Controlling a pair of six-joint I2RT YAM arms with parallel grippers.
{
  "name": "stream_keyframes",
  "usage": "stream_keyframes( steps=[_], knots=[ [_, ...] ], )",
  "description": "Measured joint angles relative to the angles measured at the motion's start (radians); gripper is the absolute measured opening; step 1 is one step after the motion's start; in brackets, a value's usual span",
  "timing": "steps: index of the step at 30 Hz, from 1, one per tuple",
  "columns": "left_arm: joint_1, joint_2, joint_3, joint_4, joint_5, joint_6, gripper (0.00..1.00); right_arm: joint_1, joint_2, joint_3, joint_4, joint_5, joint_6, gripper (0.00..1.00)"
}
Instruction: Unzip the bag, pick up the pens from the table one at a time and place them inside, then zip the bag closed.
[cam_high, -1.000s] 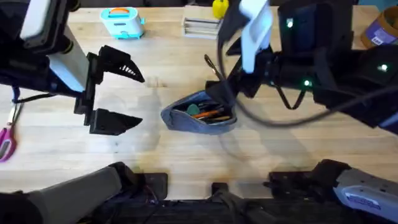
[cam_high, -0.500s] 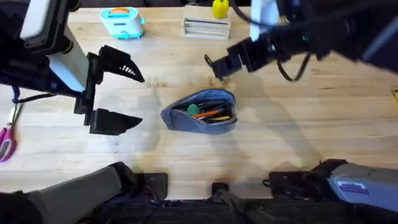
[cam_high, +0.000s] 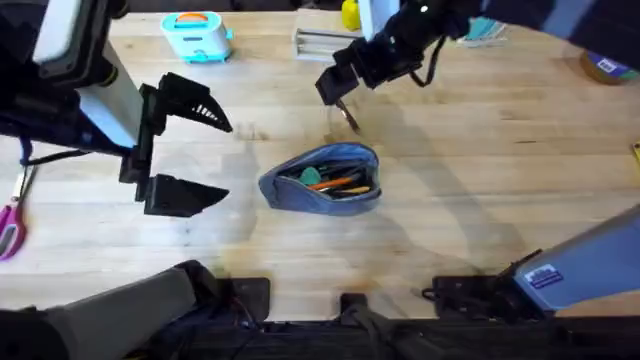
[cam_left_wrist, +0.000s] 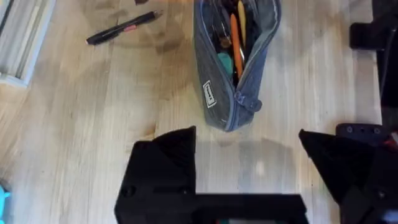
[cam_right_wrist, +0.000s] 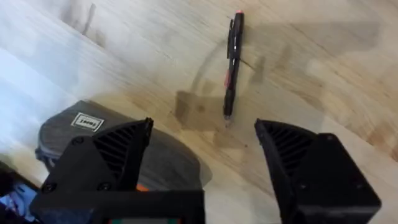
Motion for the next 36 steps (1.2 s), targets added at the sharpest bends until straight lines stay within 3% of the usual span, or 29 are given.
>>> stream_keyframes(
  steps=[18,27,30,31,33,36],
  knots=[
    [0.0,0.0,0.0,0.0,0.0,0.0,0.993,-0.003,0.125,0.005,0.119,0.054,-0.005,0.996],
    [0.0,0.0,0.0,0.0,0.0,0.0,0.994,-0.002,0.254,0.006,0.119,0.098,-0.008,0.977],
    [0.0,0.0,0.0,0.0,0.0,0.0,0.993,0.002,0.276,0.018,0.116,0.124,-0.012,0.85],
    [0.0,0.0,0.0,0.0,0.0,0.0,0.993,0.002,0.277,0.02,0.114,0.133,-0.012,0.741],
    [0.0,0.0,0.0,0.0,0.0,0.0,0.993,0.002,0.277,0.02,0.114,0.132,-0.012,0.628],
    [0.0,0.0,0.0,0.0,0.0,0.0,0.993,0.002,0.279,0.02,0.115,0.134,-0.013,0.382]
  ],
)
